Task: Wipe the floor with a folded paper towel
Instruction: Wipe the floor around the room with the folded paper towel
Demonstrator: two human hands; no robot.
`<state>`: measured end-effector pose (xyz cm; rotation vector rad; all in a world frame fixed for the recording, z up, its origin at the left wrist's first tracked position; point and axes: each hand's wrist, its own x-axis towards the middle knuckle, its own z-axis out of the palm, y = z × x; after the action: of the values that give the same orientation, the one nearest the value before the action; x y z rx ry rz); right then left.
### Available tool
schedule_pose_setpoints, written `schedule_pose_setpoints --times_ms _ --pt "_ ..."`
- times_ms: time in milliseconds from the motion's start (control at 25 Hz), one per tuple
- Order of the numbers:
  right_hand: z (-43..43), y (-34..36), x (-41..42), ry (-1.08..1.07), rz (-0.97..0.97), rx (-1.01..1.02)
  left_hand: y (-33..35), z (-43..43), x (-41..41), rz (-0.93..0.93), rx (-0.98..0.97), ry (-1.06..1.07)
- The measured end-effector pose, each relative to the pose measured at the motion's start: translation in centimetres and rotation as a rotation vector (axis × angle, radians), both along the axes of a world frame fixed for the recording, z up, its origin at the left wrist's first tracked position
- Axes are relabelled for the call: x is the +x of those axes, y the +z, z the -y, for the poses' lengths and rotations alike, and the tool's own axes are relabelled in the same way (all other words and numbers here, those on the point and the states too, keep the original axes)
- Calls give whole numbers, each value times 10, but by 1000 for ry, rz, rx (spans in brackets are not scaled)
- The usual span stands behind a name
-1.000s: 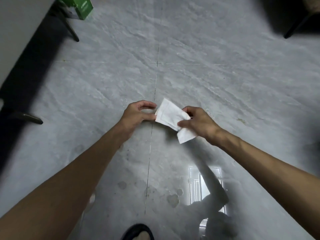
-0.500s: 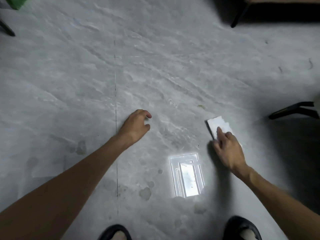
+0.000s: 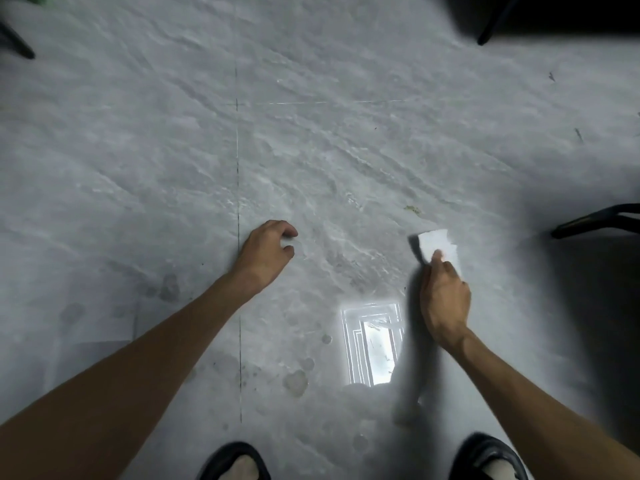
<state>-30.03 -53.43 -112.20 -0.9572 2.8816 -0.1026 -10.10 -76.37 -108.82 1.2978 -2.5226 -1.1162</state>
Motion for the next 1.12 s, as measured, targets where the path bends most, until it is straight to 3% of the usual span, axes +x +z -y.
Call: schedule_pose_setpoints --times_ms 120,280,360,400,480,560,600,680,760,840,920,1000,1040,1120 --pt "49 5 77 217 106 -7 7 3 8 -44 -16 60" --pt "120 2 161 1004 191 -10 24 35 48 -76 -128 233" --pt "152 -3 148 1299 88 1 27 53 96 -30 -195 383" --pt "169 -5 135 1287 8 10 26 58 126 5 -222 468" --pt "211 -5 114 931 -51 5 22 54 182 81 -215 642" --pt "256 0 126 538 72 -65 16 36 221 115 -144 802" --pt "273 0 152 543 119 -84 13 28 235 130 -121 867" --pt "278 -7 218 914 173 -90 6 18 256 170 -93 933" --pt "243 -13 272 1457 187 -103 1 13 275 236 -48 951" --pt "227 -19 273 1862 175 -107 -4 10 286 328 -46 896" --pt "260 -15 249 2113 166 -101 -7 10 295 439 -53 834" --pt "306 -13 230 2092 14 -129 -9 11 301 486 -56 823" --pt "331 -10 228 1918 -33 -122 -10 10 303 500 -55 830" --pt "368 -7 249 1347 9 -54 -12 8 305 535 -17 857"
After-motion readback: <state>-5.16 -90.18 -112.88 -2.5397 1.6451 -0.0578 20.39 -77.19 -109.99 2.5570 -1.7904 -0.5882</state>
